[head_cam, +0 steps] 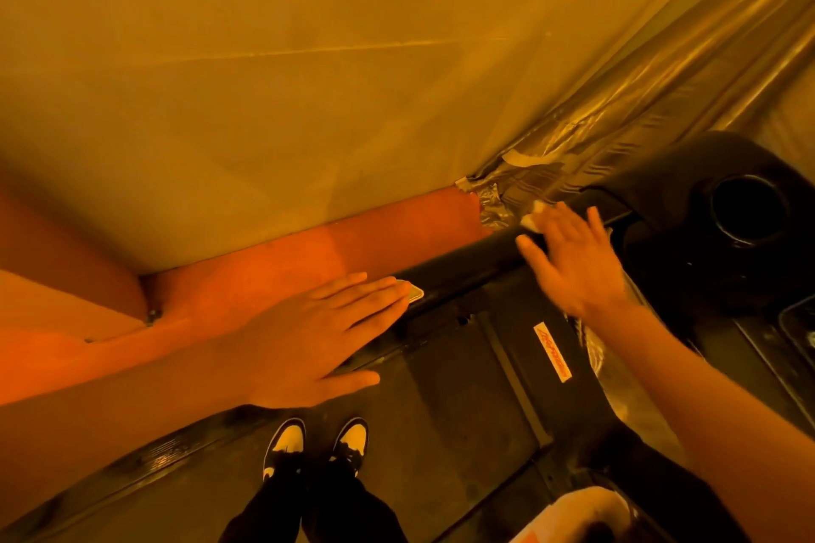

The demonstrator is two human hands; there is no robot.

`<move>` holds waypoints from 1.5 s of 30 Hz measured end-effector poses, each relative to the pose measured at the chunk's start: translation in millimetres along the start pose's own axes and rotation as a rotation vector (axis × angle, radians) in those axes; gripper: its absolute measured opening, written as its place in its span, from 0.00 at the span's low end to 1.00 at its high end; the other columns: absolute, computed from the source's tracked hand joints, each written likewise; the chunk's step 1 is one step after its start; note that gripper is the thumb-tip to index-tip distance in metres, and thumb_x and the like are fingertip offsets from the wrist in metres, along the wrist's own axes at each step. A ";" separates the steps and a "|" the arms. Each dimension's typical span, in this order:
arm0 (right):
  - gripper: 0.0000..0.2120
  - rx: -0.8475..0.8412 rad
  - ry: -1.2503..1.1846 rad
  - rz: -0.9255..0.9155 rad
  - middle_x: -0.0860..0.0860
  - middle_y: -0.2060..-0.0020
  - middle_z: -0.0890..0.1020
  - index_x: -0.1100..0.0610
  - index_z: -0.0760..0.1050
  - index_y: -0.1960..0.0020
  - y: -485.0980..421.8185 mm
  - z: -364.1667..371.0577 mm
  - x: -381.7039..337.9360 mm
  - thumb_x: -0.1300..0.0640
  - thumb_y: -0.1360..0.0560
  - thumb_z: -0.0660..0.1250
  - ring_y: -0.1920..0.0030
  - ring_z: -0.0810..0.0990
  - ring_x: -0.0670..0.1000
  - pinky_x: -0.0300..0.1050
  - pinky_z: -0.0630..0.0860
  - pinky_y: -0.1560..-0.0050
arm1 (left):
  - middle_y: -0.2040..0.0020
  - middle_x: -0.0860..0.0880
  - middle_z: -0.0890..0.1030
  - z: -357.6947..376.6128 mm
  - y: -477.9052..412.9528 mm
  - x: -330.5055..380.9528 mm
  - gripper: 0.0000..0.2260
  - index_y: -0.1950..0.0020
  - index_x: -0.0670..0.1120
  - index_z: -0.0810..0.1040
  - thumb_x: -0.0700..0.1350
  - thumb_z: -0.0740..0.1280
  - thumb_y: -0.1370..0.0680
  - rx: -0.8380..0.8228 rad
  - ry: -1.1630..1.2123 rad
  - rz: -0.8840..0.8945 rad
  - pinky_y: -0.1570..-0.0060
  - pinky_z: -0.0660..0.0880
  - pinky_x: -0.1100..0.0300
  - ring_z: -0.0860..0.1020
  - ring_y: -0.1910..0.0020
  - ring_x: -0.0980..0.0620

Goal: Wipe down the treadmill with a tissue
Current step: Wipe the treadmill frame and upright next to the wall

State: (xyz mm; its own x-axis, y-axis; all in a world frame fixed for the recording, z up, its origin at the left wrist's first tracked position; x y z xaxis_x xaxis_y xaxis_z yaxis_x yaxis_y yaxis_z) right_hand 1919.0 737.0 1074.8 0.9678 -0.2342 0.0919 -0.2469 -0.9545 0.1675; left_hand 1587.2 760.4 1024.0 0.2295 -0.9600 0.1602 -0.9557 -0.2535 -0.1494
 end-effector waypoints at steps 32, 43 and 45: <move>0.44 0.178 -0.213 0.126 0.55 0.17 0.58 0.55 0.59 0.17 32.3 32.3 -25.8 0.29 0.20 0.33 0.16 0.46 0.57 0.64 0.43 0.19 | 0.15 0.45 0.51 -0.1 0.6 0.4 0.35 0.15 0.43 0.51 0.63 0.52 0.14 -0.059 0.085 -0.005 0.20 0.49 0.52 0.48 0.16 0.49; 0.45 0.149 -0.077 0.111 0.56 0.17 0.55 0.59 0.55 0.16 21.9 30.9 -2.8 0.29 0.19 0.33 0.16 0.47 0.57 0.59 0.43 0.17 | 0.14 0.46 0.49 1.9 0.5 1.2 0.36 0.15 0.45 0.47 0.66 0.50 0.15 -0.111 0.109 -0.024 0.21 0.51 0.50 0.49 0.16 0.48; 0.47 0.125 -0.035 0.092 0.58 0.17 0.54 0.60 0.56 0.17 18.0 29.3 -0.9 0.29 0.20 0.31 0.16 0.45 0.57 0.56 0.39 0.18 | 0.15 0.46 0.53 -0.4 -3.9 1.8 0.36 0.15 0.44 0.51 0.66 0.50 0.15 -0.105 0.093 -0.028 0.22 0.53 0.50 0.52 0.16 0.47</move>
State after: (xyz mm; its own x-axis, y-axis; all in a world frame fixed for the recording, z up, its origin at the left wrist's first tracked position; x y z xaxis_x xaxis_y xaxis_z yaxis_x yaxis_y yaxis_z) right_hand 1915.0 714.6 1049.0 0.9430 -0.3261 0.0665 -0.3289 -0.9437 0.0359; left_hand 1591.3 759.7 1025.3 0.2432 -0.9363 0.2532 -0.9643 -0.2616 -0.0411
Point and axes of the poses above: each hand's wrist, its own y-axis away from the middle knuckle, its own z-axis out of the palm, x = y × z, the point moved 4 cm from there along -y, towards the middle knuckle
